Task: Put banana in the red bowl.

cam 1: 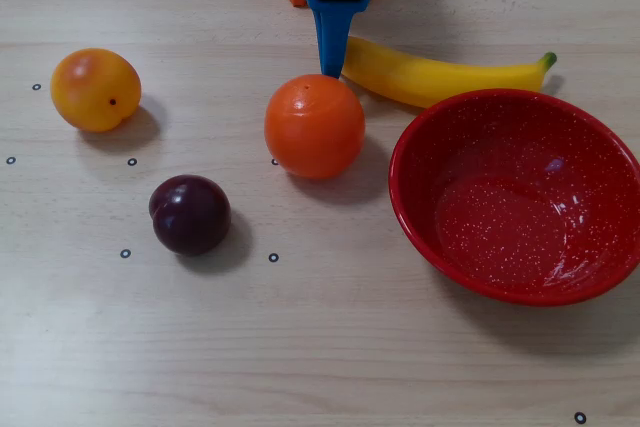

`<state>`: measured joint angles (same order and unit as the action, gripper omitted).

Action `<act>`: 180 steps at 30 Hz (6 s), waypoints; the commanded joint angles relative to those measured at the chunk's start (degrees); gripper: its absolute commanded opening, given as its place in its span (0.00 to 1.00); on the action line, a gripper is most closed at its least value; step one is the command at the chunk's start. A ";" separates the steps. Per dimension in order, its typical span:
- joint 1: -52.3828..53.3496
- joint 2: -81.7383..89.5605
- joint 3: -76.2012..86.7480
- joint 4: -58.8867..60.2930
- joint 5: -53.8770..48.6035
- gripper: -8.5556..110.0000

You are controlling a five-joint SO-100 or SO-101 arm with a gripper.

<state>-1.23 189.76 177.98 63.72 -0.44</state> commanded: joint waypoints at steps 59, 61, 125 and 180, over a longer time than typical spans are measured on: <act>0.62 -4.66 -8.79 -0.26 -2.55 0.07; 0.62 -5.80 -10.63 -0.18 -2.99 0.07; -29.00 -52.56 -47.99 11.43 -5.63 0.10; -33.66 -67.06 -51.06 5.80 34.37 0.25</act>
<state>-35.77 122.08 130.61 70.93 33.05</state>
